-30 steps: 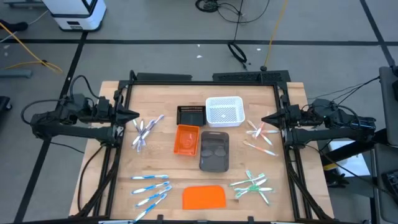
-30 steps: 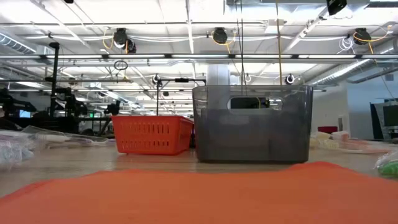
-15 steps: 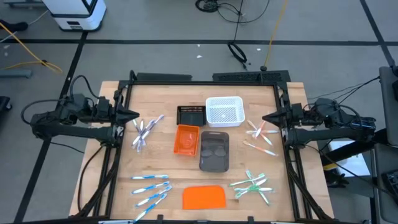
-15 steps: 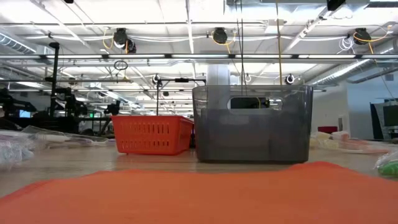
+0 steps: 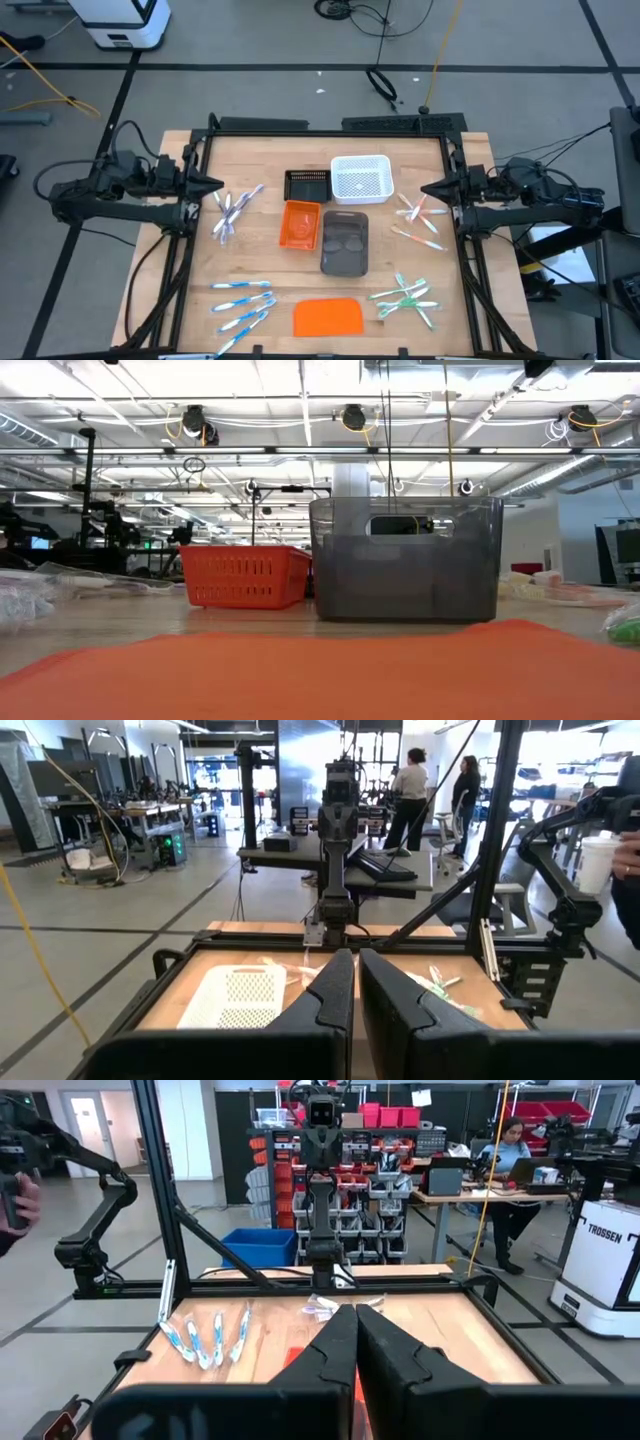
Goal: Pick & Place Toothbrushes
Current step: Put the green toothbrush into the orange bin
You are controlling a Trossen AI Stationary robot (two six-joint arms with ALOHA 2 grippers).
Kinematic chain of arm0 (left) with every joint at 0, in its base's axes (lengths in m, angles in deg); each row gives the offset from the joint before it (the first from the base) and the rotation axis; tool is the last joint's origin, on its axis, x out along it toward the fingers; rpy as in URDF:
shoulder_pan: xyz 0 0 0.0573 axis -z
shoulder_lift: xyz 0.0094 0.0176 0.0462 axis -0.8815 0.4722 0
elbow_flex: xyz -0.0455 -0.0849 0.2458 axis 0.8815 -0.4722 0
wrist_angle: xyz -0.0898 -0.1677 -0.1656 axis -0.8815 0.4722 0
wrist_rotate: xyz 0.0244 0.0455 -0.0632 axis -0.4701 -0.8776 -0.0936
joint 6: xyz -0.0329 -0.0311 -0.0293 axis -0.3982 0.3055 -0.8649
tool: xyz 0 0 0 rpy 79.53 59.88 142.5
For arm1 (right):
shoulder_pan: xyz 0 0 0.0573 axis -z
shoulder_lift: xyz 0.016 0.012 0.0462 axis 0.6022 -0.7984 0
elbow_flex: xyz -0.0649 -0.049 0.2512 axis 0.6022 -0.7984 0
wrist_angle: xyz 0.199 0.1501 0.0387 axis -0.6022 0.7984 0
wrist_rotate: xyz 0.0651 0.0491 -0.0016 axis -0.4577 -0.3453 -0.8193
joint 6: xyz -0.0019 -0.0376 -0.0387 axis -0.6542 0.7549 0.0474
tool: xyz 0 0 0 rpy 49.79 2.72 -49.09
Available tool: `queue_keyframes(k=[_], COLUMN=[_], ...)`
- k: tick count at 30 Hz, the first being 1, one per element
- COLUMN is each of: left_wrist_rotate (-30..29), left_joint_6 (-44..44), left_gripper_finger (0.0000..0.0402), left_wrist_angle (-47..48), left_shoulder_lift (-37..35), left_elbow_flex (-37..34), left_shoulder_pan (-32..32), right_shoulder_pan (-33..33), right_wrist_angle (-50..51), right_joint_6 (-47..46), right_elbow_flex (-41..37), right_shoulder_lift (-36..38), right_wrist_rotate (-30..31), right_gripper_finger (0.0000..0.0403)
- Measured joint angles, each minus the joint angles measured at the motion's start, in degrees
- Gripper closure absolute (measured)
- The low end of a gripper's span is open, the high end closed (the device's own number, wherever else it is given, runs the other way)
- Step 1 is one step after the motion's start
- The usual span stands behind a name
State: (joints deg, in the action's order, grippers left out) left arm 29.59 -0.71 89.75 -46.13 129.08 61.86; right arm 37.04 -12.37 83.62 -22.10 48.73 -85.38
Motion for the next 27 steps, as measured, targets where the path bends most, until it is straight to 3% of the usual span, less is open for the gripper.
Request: queue_keyframes(k=[10, 14, 27], left_wrist_rotate=[-0.02, -0.02, -3.65], left_joint_6=[0.15, 0.18, -1.61], left_gripper_finger=[0.0378, 0.0378, 0.0378], left_wrist_angle=[-2.51, -2.58, -2.68], left_shoulder_lift=[0.00, 0.00, 0.00], left_elbow_flex=[0.00, 0.00, 0.00], left_shoulder_pan=[0.00, 0.00, 0.00], right_shoulder_pan=[0.00, 0.00, -0.11], right_wrist_angle=[-6.01, -7.93, -12.80], right_joint_6=[-2.69, -8.33, -10.70], right_elbow_flex=[0.00, 0.00, 0.00], right_shoulder_lift=[-2.61, -5.83, -15.85], right_wrist_rotate=[0.00, 0.00, -1.63], right_gripper_finger=[0.0399, 0.0399, 0.0399])
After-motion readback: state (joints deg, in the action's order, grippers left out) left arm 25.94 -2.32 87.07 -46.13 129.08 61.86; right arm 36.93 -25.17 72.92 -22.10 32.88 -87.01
